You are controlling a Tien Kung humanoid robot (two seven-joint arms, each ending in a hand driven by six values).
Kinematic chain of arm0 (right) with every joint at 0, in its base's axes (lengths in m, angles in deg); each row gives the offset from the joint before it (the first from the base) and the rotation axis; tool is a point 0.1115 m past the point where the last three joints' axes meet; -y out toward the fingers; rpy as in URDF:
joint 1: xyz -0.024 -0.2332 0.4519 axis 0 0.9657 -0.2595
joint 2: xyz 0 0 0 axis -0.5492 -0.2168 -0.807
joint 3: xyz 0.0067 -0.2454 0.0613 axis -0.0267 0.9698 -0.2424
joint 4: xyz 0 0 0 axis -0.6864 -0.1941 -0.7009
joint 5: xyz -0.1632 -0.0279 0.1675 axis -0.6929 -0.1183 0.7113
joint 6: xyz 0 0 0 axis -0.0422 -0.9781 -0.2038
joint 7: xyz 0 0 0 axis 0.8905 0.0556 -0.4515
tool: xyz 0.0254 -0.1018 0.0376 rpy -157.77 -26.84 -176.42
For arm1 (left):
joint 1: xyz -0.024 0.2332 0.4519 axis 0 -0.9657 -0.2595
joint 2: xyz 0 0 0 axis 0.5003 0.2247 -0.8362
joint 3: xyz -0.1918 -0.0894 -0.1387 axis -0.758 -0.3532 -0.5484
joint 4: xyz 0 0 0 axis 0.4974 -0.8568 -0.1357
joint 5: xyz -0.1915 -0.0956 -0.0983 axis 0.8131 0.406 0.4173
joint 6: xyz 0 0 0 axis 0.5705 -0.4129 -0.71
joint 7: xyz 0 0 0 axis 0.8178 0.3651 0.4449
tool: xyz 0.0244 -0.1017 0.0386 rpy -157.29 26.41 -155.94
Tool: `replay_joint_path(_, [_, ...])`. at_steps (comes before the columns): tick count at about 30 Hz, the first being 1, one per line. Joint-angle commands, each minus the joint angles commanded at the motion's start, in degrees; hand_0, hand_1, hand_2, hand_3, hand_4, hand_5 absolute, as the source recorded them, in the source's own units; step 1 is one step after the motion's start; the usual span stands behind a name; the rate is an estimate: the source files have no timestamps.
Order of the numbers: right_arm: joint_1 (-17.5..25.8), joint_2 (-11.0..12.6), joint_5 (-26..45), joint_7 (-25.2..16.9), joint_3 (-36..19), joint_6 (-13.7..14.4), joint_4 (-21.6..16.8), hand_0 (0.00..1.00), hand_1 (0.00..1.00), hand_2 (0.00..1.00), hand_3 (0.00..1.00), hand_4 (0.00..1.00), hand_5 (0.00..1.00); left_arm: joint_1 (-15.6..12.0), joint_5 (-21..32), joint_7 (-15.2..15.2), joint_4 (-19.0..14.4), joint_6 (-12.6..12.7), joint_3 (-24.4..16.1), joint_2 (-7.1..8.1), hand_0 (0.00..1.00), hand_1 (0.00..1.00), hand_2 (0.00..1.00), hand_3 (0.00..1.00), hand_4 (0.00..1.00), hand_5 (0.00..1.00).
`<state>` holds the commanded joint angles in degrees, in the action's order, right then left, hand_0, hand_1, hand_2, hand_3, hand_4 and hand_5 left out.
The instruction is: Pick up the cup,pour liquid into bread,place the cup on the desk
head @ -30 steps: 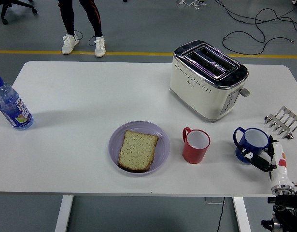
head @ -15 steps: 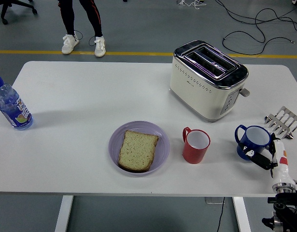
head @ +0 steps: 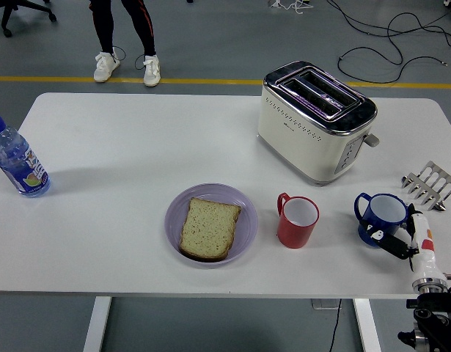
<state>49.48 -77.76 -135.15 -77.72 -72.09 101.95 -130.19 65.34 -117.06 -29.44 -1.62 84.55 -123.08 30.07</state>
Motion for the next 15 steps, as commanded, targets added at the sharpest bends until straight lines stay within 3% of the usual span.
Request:
replay_joint_path(8, [0.2,-0.1,-0.9,-0.3,-0.6,0.3,0.0,0.674,0.592,0.786,0.883,0.918,0.002,0.1,-0.1,-0.1,0.0,0.0,0.0,0.04,0.655,0.690,0.708,0.596,0.308,0.895])
replay_joint_path(9, [0.2,-0.1,-1.0,-0.4,-0.6,0.3,-0.1,0.709,0.620,0.818,0.937,0.935,0.002,0.1,-0.2,0.0,0.0,0.0,0.0,0.03,0.655,0.690,0.708,0.595,0.308,0.895])
replay_joint_path(14, [0.3,-0.1,-1.6,0.2,-0.8,-0.3,-0.1,0.709,0.620,0.818,0.937,0.935,0.002,0.1,0.1,0.0,0.0,0.0,0.1,0.02,0.655,0.690,0.708,0.595,0.308,0.895])
replay_joint_path(15, [0.3,-0.1,-1.7,0.3,-0.8,-0.4,-0.1,0.739,0.660,0.865,0.987,0.943,0.002,0.1,0.1,0.0,0.0,0.0,0.1,0.02,0.654,0.690,0.708,0.595,0.308,0.894])
